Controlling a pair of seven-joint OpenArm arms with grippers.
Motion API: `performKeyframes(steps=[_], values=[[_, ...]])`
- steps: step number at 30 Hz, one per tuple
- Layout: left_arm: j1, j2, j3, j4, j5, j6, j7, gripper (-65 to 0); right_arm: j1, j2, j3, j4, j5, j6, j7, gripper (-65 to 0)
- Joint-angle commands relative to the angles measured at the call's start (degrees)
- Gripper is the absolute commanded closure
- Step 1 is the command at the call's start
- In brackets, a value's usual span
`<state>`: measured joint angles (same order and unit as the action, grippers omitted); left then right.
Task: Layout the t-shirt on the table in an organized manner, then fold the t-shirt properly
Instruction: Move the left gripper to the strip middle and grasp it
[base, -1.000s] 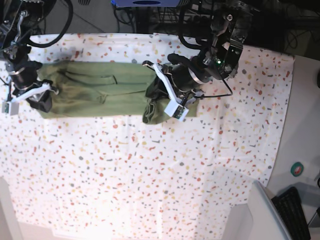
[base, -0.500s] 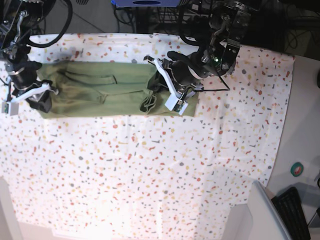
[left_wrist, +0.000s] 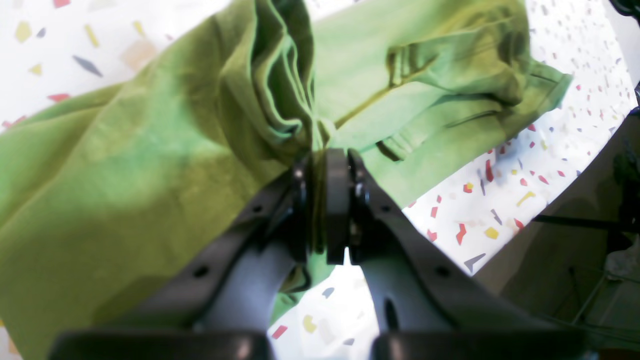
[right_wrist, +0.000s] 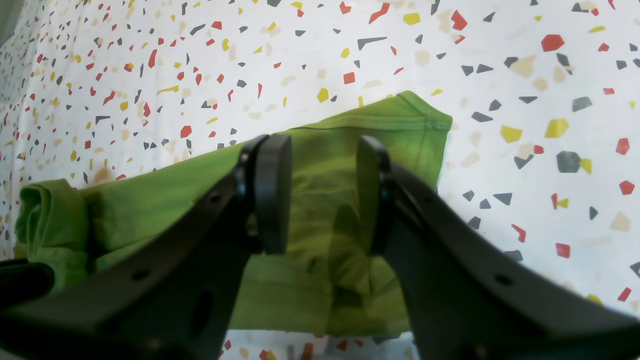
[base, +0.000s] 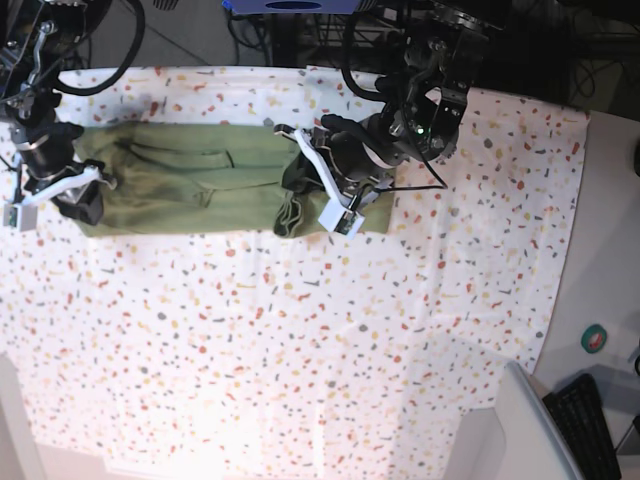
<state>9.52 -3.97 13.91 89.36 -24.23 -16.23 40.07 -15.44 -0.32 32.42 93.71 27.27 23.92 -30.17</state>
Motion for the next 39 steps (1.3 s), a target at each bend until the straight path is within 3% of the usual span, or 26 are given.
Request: performKeyframes(steps=[1,8,14,39], values=[[-0.51,0.41,-0.07,0.97,-0.87,-0.17,-1.09,0.0,0.19,0.36,0.23,0.93,1.00,0.30,1.12,-20.7],[-0.51,0.41,-0.15,2.11,-0.87,-0.08,-1.17,0.0,0.37,0.36,0.23,0.93,1.00,0.30,1.12,-20.7],[-1.56,0.85,0.55,1.85,-0.96,2.82,-1.17,0.0,0.45,0.36,0.23,0.93,1.00,0.30,1.12,-20.7],[-1.65,1.64,0.64,1.67,-0.78,2.91,-0.91,0.0,1.42,0.45,0.23,-1.71,1.00,0.30,1.12,-20.7]])
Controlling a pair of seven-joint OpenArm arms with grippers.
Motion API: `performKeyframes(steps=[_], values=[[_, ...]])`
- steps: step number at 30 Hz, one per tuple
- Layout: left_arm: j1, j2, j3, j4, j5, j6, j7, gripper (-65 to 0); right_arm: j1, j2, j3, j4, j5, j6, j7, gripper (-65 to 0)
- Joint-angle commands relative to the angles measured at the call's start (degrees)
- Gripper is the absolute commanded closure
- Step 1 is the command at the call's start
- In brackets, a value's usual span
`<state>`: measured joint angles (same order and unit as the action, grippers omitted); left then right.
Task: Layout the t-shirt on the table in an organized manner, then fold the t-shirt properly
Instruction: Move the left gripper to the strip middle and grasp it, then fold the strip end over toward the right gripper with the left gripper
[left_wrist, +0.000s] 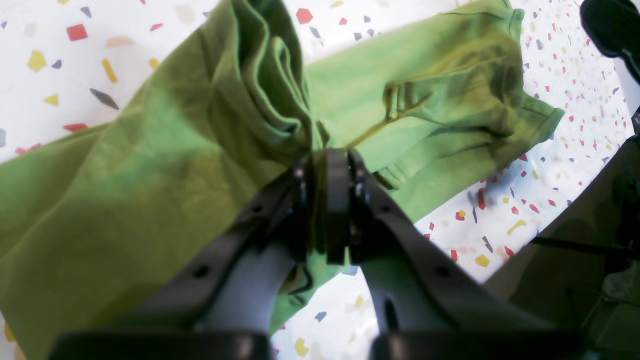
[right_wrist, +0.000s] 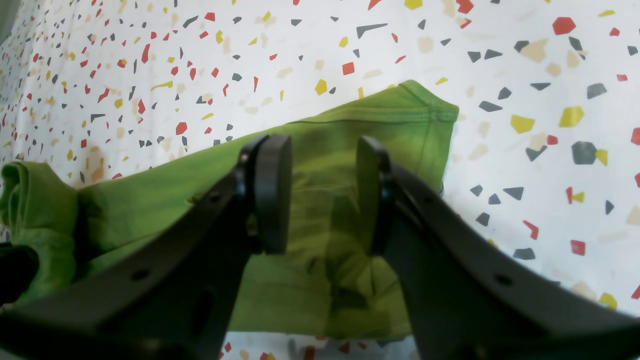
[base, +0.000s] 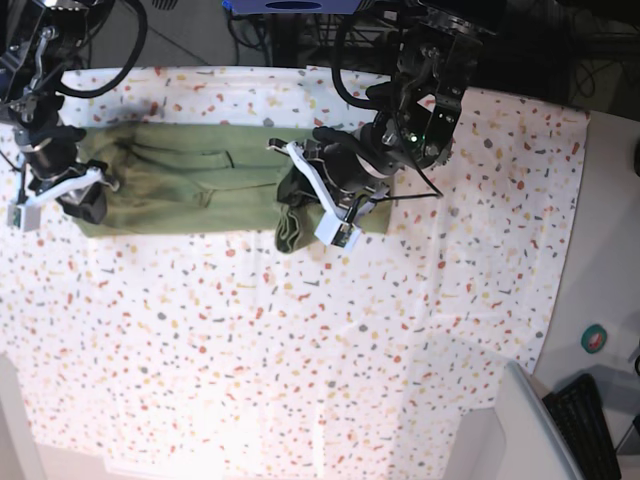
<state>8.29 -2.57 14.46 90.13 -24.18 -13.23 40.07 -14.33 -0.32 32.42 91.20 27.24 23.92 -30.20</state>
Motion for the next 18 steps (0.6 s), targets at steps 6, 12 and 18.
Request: performKeyframes(steps=[6,12,18], values=[[-0.34,0.15,0.18,0.91,-0.83,-0.08,-0.82,0.0,0.31,0.45,0.23,0.80,1.02,0.30,1.14,-20.7],[-0.43,0.15,0.18,-0.68,-1.09,-0.08,-0.82,0.0,0.31,0.45,0.23,0.80,1.11,0.30,1.14,-20.7],[-0.25,0.15,0.18,-0.68,-1.27,-0.08,-0.82,0.0,0.22,0.45,0.23,0.80,1.11,0.30,1.14,-20.7]])
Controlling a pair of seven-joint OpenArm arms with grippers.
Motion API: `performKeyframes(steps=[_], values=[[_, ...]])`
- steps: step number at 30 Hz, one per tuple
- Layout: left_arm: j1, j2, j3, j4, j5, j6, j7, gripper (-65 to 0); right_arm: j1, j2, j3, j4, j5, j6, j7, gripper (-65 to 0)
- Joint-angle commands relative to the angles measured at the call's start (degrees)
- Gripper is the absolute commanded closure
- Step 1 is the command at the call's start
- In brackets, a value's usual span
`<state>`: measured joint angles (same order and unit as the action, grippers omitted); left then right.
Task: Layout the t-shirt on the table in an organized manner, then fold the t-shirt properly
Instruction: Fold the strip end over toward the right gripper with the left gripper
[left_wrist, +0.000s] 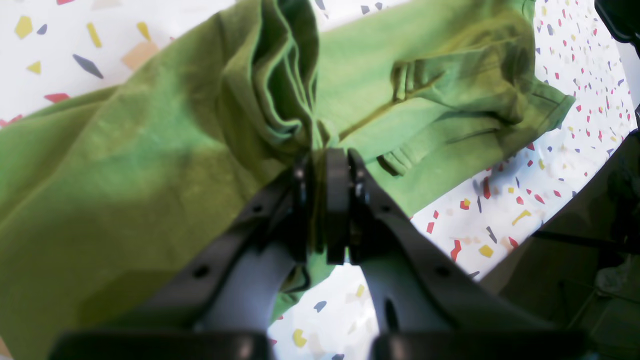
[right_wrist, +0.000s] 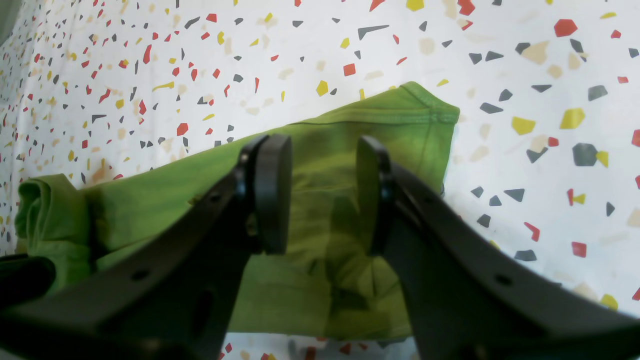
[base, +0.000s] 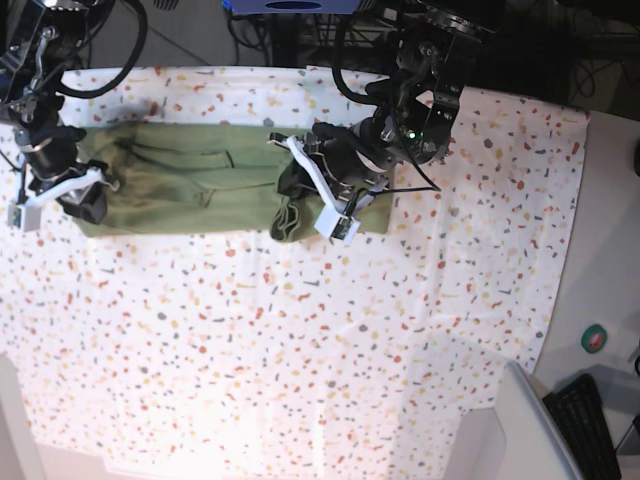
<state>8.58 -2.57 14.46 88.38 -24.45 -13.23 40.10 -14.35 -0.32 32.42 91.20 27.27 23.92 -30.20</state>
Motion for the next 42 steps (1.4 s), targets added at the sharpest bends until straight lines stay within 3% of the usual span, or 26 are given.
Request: performKeyframes(steps=[1,18,23,28,32,35,38,42], values=[[-0.53,0.15,0.18,1.07,-1.00,-0.08,-0.84,0.0,0.24,0.45,0.23,0.80,1.09,0.30,1.14,-20.7],[-0.62,0.15,0.18,1.07,-0.65,-0.08,-0.84,0.0,0.24,0.45,0.23,0.80,1.09,0.30,1.14,-20.7],[-1.06,0.06,3.08,0.98,-0.65,-0.08,-0.84,-18.9,0.24,0.45,0.23,0.80,1.09,0.39,1.14,-20.7],[-2.56,0.06,6.51,-1.57,-0.65,-0.08,-0.84,-32.3,0.24,0.45,0.23,0.80,1.09,0.39,1.14,-20.7],[-4.93,0.06,11.61,-5.70,-1.09,-0.17,-0.84,-33.9,0.15,0.45,0.23,0.80,1.09,0.39,1.14,-20.7],[-4.49,-0.38,11.78,-3.59,-1.09,-0.17,-0.84,-33.6,0.15,0.45,0.23,1.07,1.09,0.39,1.14,-20.7],[-1.06,-3.63,9.15,5.47,-1.18,-0.08,-0.84,-33.6,0.15,0.45,0.23,1.15,1.09,0.39,1.14,-20.7],[5.00,-7.41,-0.35,13.91,-1.09,-0.08,-0.84,-32.9,0.15,0.36,-0.20,1.15,1.09,0.39,1.05,-20.7]])
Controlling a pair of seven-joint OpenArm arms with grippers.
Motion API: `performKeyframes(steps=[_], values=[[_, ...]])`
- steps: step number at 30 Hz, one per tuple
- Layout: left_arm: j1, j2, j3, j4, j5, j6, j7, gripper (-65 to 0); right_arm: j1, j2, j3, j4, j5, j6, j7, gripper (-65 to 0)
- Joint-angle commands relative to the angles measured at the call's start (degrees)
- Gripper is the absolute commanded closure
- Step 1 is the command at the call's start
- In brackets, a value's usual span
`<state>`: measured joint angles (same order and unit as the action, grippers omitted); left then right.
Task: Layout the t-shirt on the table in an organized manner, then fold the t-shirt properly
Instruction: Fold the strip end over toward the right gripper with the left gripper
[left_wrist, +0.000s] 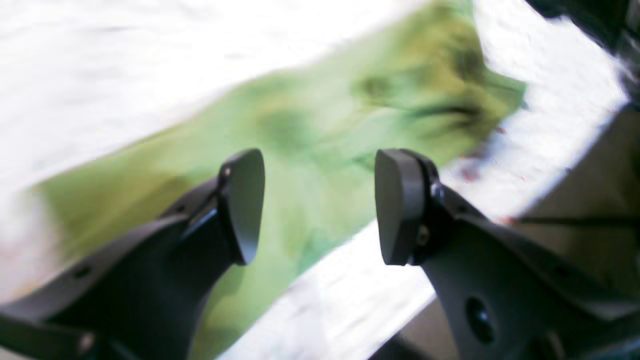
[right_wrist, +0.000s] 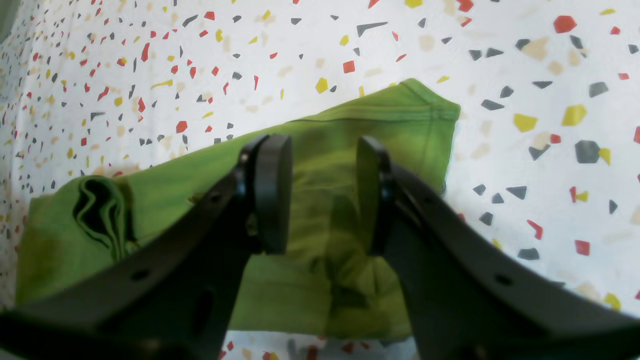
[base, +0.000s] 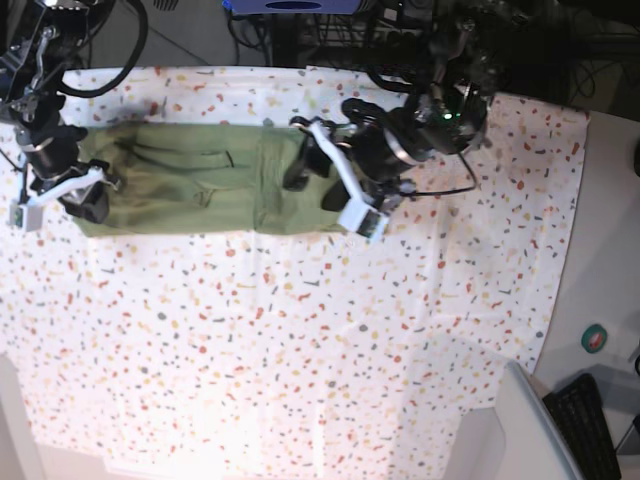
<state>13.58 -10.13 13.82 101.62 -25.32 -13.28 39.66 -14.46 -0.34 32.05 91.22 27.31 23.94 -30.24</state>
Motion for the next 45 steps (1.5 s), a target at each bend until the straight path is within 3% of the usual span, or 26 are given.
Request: performKeyframes(steps=[1,3,5,6,8,13,16,22,27,29,35,41,45], values=[[0.70,-0.02,-1.91,0.66,-0.22,-0.04,-0.41,-30.9,0.26,0.29,0.17,1.13,1.04,0.36,1.10,-20.7],[1.84,-0.02,-6.13,0.40,0.22,-0.13,-0.41,-19.3,0.26,0.12,0.08,1.13,1.04,0.36,1.10,-20.7],[2.37,-0.11,-8.24,-0.22,0.22,-0.13,-0.49,-1.6,0.35,0.12,-1.15,1.13,1.04,0.36,1.10,-18.5],[2.46,-0.11,-8.59,-0.74,0.31,-0.13,-0.49,0.0,0.35,0.12,-2.12,1.13,1.04,0.36,1.10,-14.0],[2.55,-0.64,-8.77,-2.42,0.31,-0.13,-0.49,0.0,0.00,0.21,-4.84,1.31,1.04,0.45,1.10,0.0],[2.46,-0.81,-9.03,-6.02,0.31,-0.13,-0.67,0.0,-2.29,0.47,-18.73,2.89,0.95,0.45,-1.45,0.0],[3.95,-1.25,-10.35,-4.61,0.31,-0.13,-0.76,0.0,-2.82,2.49,-28.23,2.80,0.87,0.45,-1.63,0.0],[8.70,-1.96,-24.68,-3.56,0.13,-0.39,-0.76,0.0,-0.27,4.16,-39.04,2.27,0.87,0.10,-1.45,0.0],[9.93,-1.87,-33.56,-4.61,0.22,-6.55,-0.76,0.0,4.13,3.81,-42.73,-1.86,0.87,0.01,-1.45,0.0],[9.84,-1.87,-34.53,-4.44,0.31,-8.92,-0.76,0.0,6.33,2.23,-42.56,-6.60,0.87,0.01,-1.45,0.0],[9.23,-1.43,-28.20,-1.62,0.31,-9.10,-0.76,0.0,8.96,1.79,-41.86,-15.92,0.87,0.01,-1.37,0.0],[4.66,1.21,-19.14,-4.52,0.31,-3.91,-0.67,0.0,9.05,2.05,-41.86,-19.18,0.87,0.01,-1.28,0.0],[3.08,1.47,-14.66,-5.14,0.31,-2.85,-0.67,0.0,9.05,2.05,-41.86,-19.53,0.87,0.01,-1.28,0.0]])
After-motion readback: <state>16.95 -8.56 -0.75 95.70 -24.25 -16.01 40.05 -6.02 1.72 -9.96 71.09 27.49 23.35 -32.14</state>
